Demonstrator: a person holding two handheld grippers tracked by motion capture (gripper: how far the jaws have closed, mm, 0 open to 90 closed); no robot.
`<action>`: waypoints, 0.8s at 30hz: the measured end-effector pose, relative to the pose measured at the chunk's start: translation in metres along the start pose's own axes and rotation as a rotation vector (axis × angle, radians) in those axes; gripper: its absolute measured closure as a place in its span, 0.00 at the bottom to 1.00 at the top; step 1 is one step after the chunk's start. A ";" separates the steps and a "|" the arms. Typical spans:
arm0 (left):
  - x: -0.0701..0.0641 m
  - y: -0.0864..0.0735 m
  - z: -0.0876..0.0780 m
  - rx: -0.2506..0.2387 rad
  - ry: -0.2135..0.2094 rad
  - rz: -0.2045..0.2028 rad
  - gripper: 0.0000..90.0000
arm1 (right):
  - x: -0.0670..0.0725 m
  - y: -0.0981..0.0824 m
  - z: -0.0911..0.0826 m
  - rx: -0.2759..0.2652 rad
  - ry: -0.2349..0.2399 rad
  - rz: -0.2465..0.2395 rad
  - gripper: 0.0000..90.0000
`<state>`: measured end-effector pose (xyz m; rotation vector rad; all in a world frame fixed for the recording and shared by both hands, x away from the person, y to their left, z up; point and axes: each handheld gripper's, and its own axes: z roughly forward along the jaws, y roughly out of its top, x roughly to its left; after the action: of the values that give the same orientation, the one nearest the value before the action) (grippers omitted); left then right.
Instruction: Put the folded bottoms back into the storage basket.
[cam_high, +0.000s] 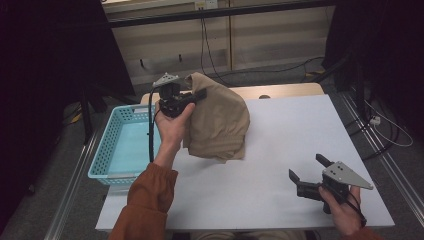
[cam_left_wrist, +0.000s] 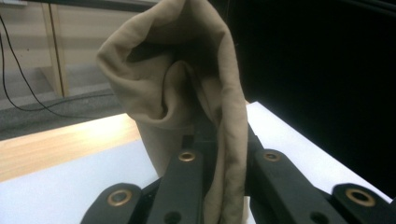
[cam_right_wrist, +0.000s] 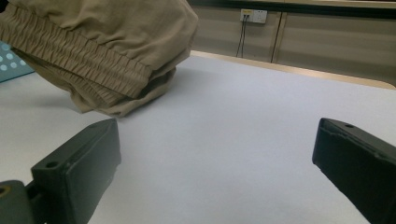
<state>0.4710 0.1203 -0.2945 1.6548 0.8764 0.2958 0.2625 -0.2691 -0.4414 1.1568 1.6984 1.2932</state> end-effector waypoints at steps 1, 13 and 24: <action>0.000 0.001 -0.001 -0.005 0.000 0.000 0.95 | 0.000 0.000 0.000 0.000 0.001 -0.001 0.01; -0.003 0.016 -0.017 -0.031 0.003 0.020 0.95 | 0.000 0.000 0.000 0.000 0.001 0.001 0.01; -0.007 0.030 -0.034 -0.071 -0.009 0.040 0.95 | 0.000 0.000 0.000 -0.002 -0.002 -0.001 0.01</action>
<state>0.4567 0.1395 -0.2555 1.6075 0.8183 0.3430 0.2626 -0.2690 -0.4415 1.1556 1.6953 1.2931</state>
